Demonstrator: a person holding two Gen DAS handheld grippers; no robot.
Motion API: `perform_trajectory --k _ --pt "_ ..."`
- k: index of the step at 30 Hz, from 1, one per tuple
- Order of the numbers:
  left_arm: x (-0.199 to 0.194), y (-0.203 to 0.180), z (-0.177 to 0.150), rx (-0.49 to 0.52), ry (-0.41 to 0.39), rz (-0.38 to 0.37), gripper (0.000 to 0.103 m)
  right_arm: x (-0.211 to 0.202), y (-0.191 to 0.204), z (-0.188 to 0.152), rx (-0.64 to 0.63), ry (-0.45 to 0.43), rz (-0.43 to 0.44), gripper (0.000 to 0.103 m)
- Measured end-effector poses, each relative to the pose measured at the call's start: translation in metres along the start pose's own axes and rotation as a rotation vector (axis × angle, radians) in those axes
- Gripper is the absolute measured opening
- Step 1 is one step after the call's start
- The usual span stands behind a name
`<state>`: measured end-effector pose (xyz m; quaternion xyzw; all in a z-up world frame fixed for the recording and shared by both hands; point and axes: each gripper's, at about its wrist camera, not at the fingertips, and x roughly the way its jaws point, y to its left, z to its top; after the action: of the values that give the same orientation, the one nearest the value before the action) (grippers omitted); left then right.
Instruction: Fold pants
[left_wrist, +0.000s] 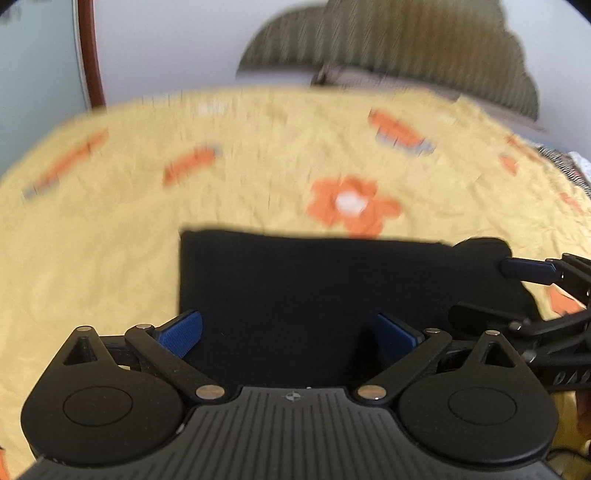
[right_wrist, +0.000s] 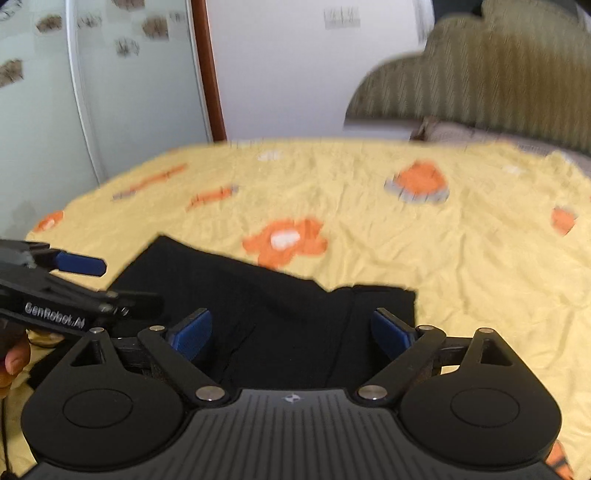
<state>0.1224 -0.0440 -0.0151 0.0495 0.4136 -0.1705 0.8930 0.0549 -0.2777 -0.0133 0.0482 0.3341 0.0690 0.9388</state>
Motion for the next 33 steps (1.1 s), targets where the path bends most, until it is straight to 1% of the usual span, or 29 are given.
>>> perform_trajectory --k 1,2,3,4,5,7,8,10,12,14,16,17,18,20,22,25,27,29,30,32,33 --pt "0.008 0.003 0.003 -0.020 0.022 -0.010 0.100 0.008 0.001 0.000 -0.025 0.015 -0.028 0.094" --pt "0.013 0.005 0.007 -0.033 0.014 -0.014 0.101 0.014 0.001 0.002 -0.060 0.023 -0.073 0.094" --pt "0.016 0.006 0.013 -0.035 0.003 -0.004 0.100 0.017 -0.001 0.005 -0.068 0.028 -0.081 0.093" --pt "0.019 0.008 0.020 -0.041 -0.003 0.007 0.100 0.020 -0.005 0.009 -0.052 0.031 -0.070 0.091" --pt "0.023 0.010 0.028 -0.054 -0.002 0.011 0.099 0.021 -0.009 0.013 -0.034 0.032 -0.074 0.084" --pt "0.025 0.015 0.038 -0.097 0.022 0.016 0.096 0.015 -0.014 0.020 -0.011 0.019 -0.087 0.080" --pt "0.023 0.017 0.041 -0.117 0.023 0.013 0.097 0.007 -0.013 0.021 -0.006 0.000 -0.084 0.080" --pt "0.018 0.018 0.037 -0.105 0.007 0.003 0.099 -0.008 -0.009 0.020 -0.016 -0.018 -0.065 0.080" --pt "0.020 0.013 0.029 -0.042 0.013 0.022 0.099 -0.013 -0.001 0.015 -0.052 -0.005 -0.045 0.080" --pt "0.025 0.003 0.021 0.025 -0.001 0.058 0.103 -0.005 0.007 0.011 -0.103 0.033 -0.039 0.080" --pt "0.023 -0.005 0.017 0.052 -0.026 0.089 0.103 0.011 0.013 0.008 -0.151 0.061 -0.084 0.082" --pt "0.021 -0.007 0.016 0.064 -0.025 0.094 0.103 0.017 0.012 0.008 -0.151 0.057 -0.093 0.083" --pt "0.018 -0.009 0.015 0.074 -0.023 0.094 0.103 0.018 0.008 0.010 -0.120 0.057 -0.090 0.083" --pt "0.014 -0.009 0.011 0.081 -0.022 0.092 0.103 0.010 0.008 0.012 -0.101 0.039 -0.103 0.082" --pt "0.010 -0.007 0.006 0.080 -0.024 0.097 0.103 -0.002 0.015 0.010 -0.128 0.020 -0.112 0.082" --pt "0.003 -0.006 -0.003 0.057 -0.033 0.111 0.103 -0.018 0.024 0.000 -0.135 0.003 -0.092 0.082" --pt "-0.004 -0.007 -0.009 0.049 -0.044 0.120 0.103 -0.023 0.031 -0.010 -0.150 0.021 -0.082 0.082" --pt "-0.010 -0.010 -0.016 0.059 -0.047 0.128 0.103 -0.020 0.037 -0.019 -0.183 0.042 -0.103 0.082" --pt "-0.014 -0.010 -0.019 0.064 -0.048 0.134 0.103 -0.021 0.036 -0.022 -0.173 0.031 -0.102 0.082" --pt "-0.027 -0.011 -0.028 0.082 -0.068 0.147 0.102 -0.028 0.030 -0.020 -0.108 0.028 -0.084 0.082" --pt "-0.037 -0.010 -0.035 0.101 -0.084 0.151 0.102 -0.034 0.026 -0.020 -0.076 0.011 -0.069 0.083"
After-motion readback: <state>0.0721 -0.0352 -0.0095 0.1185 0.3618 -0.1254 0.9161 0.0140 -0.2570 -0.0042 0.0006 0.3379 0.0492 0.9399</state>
